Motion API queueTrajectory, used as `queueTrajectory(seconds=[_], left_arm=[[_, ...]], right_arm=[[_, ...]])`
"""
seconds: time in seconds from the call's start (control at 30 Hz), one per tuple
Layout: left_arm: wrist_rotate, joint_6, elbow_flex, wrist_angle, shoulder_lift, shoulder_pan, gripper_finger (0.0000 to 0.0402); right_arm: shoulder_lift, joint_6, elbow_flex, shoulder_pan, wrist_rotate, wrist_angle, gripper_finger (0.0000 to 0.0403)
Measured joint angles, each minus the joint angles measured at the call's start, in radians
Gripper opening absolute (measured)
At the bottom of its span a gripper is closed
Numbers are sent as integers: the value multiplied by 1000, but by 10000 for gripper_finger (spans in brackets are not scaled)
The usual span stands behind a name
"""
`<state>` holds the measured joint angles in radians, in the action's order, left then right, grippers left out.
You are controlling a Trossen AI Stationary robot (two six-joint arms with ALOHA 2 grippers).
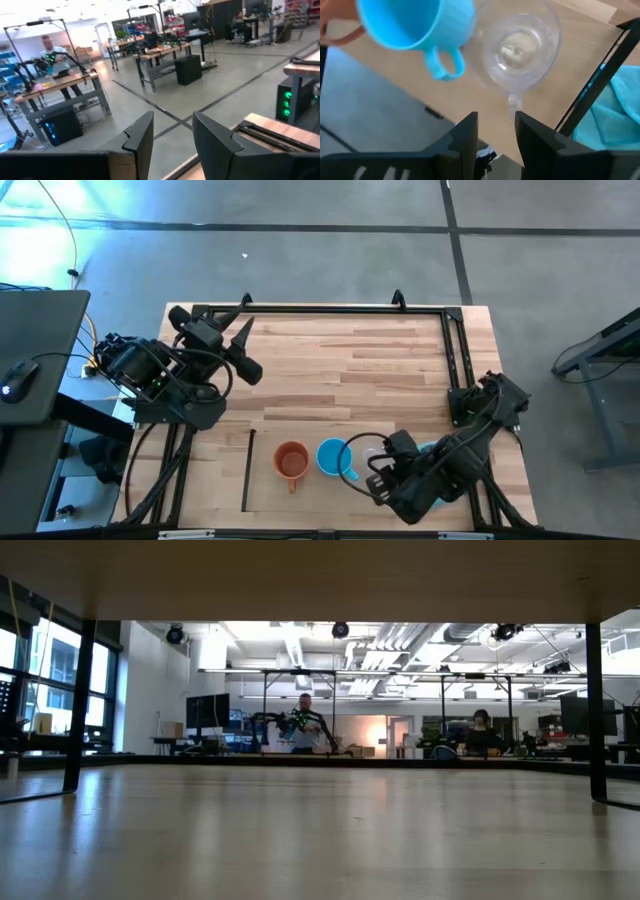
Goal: Stack small to large cups/mugs on shelf
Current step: Return to Home Position
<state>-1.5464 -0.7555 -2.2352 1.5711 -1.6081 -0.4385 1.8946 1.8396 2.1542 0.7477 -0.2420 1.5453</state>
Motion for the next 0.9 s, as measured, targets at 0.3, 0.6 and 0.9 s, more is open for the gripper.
queueTrajectory(seconds=[0.3, 0.6, 0.9], left_arm=[[185, 22, 0, -1, 1, -14, 124], [203, 359, -43, -278, 3, -125, 124], [328, 1056, -47, -875, 4, -157, 124]], right_arm=[[-6, -385, 205, 6, -164, 12, 122], [-205, -938, 135, -7, -459, 28, 122], [-401, -1508, 134, -7, -690, 24, 122]])
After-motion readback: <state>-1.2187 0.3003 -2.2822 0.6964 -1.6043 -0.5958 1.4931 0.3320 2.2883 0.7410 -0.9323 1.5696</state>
